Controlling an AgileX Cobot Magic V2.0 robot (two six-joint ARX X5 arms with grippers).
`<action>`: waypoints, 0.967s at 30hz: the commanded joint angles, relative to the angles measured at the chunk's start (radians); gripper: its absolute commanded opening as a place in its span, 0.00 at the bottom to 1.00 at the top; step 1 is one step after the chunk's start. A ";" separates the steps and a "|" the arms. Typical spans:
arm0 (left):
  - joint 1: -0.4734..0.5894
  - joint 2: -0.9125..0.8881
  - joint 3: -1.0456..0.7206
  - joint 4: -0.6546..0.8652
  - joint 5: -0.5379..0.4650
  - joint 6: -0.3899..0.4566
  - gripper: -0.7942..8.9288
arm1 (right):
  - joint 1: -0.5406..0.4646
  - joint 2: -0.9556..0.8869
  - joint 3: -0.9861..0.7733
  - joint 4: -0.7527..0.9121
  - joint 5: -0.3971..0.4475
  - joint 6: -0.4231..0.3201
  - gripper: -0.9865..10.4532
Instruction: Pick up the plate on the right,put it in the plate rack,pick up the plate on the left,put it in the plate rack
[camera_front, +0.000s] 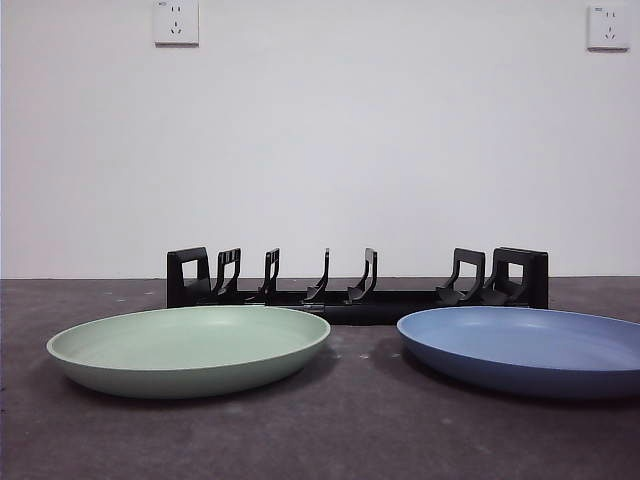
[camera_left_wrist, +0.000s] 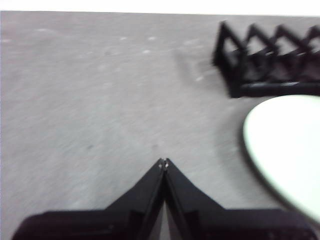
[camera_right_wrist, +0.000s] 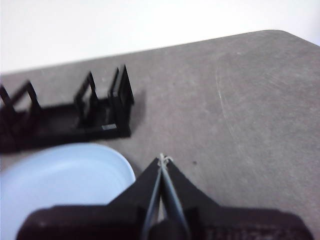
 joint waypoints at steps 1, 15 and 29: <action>0.002 0.007 0.056 0.011 0.010 -0.037 0.08 | 0.000 0.008 0.051 0.014 0.000 0.091 0.08; 0.002 0.235 0.473 -0.139 0.203 -0.067 0.08 | 0.000 0.340 0.507 -0.113 -0.159 0.060 0.08; -0.034 0.412 0.904 -0.480 0.377 0.077 0.08 | 0.000 0.682 1.027 -0.585 -0.372 -0.168 0.08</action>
